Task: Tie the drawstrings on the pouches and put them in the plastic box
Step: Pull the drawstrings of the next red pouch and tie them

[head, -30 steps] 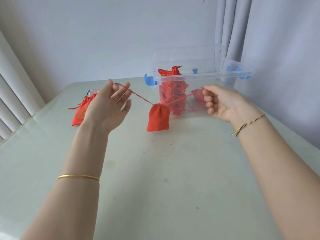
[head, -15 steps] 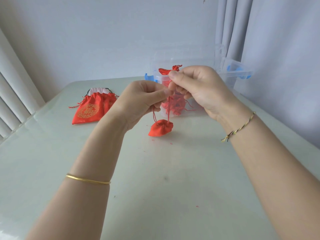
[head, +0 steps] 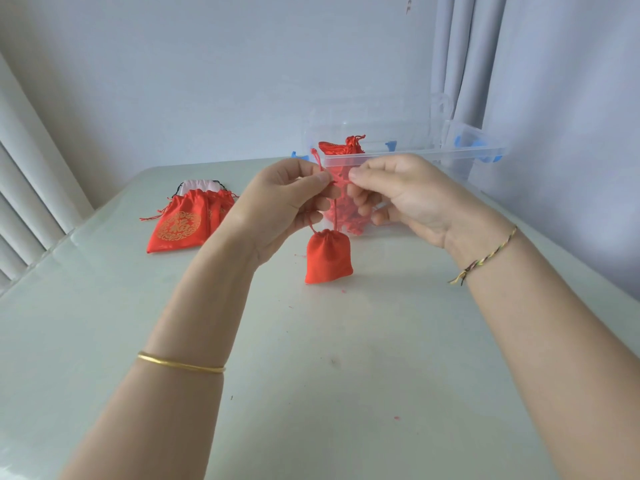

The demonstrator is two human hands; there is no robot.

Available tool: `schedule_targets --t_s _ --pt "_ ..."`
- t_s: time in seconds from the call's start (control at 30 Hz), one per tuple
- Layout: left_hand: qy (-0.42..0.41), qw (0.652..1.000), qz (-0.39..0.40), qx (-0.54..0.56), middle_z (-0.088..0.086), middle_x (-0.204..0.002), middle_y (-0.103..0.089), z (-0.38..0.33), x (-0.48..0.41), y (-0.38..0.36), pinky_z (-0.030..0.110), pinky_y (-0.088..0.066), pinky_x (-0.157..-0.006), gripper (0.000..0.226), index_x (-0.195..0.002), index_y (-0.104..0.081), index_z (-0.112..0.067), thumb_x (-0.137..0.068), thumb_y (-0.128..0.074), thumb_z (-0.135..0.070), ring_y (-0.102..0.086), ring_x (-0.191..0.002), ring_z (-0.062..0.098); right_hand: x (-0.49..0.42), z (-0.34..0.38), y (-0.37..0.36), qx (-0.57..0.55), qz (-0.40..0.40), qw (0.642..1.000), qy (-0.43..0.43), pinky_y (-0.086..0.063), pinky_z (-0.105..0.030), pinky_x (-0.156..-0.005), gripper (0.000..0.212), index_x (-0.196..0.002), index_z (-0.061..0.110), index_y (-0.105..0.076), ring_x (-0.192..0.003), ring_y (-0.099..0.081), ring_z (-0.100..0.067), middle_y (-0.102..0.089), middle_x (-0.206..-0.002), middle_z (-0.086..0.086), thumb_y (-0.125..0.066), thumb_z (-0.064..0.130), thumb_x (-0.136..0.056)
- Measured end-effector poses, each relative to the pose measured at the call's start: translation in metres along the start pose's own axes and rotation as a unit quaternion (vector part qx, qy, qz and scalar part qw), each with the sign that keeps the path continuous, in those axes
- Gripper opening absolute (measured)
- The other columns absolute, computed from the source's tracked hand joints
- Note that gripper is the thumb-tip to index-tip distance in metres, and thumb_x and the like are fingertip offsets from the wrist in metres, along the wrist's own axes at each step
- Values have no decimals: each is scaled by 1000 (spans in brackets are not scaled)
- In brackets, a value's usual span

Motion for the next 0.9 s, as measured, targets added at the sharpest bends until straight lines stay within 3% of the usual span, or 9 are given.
schedule_targets --t_s 0.17,0.23,0.33,0.4,0.5,0.6,0.7,0.9 --pt "-24 1000 6 -4 11 -76 -59 0 1 -2 17 -45 -58 21 -71 -53 -7 -89 -52 3 -50 -53 7 5 -5 0 90 111 989 -39 -40 -19 -53 26 -70 13 -61 -60 -55 -10 -62 -72 -4 -51 20 -93" --pt "-35 999 19 -35 12 -76 -59 -1 1 -2 17 -46 -58 18 -74 -53 -5 -86 -53 8 -51 -52 8 3 -7 5 84 80 993 -35 -42 -20 -54 26 -78 12 -62 -64 -56 -12 -63 -78 -6 -45 21 -96" --pt "-76 989 46 -115 16 -80 -58 -3 3 -5 20 -46 -59 9 -89 -53 4 -84 -53 12 -53 -56 9 -4 -11 7 3 20 1000 6 -48 -22 -58 27 -83 13 -60 -66 -58 -14 -62 -75 -3 -38 6 -98" --pt "-120 978 54 -163 12 -82 -58 -4 4 -8 20 -47 -62 13 -96 -52 10 -83 -51 15 -55 -61 8 -8 -17 0 -52 29 998 9 -49 -29 -65 29 -83 13 -59 -68 -60 -19 -63 -75 -5 -36 2 -97" --pt "-190 945 35 -263 -1 -83 -59 -5 5 -11 23 -49 -70 20 -97 -57 -1 -82 -53 11 -57 -72 13 -8 -25 -3 -108 81 990 -41 -50 -32 -68 26 -83 11 -57 -65 -63 -22 -65 -75 -8 -37 4 -97" --pt "-232 918 -8 -321 6 -86 -61 -3 6 -11 33 -51 -74 27 -98 -59 -18 -82 -54 4 -60 -77 18 -7 -27 -1 -108 137 983 -57 -50 -27 -67 25 -86 10 -60 -67 -63 -19 -66 -83 -9 -37 7 -97" --pt "-253 911 -43 -323 4 -86 -62 -2 7 -11 33 -51 -74 28 -101 -61 -17 -81 -53 1 -59 -75 16 -5 -26 -3 -120 171 976 -55 -49 -24 -65 25 -85 12 -62 -68 -62 -16 -67 -86 -6 -41 12 -96" --pt "-267 912 -87 -298 -7 -83 -66 -3 6 -8 24 -50 -75 31 -102 -66 -21 -81 -58 0 -61 -80 12 -6 -25 -2 -123 121 984 -49 -50 -21 -58 18 -81 12 -57 -59 -62 -14 -63 -81 -6 -46 17 -95"
Point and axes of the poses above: each hand's wrist, its own x-axis away from the middle knuckle, its own y-axis out of the back of the hand, z = x × y, the point moved 2 cm from there along -x, towards the middle knuckle
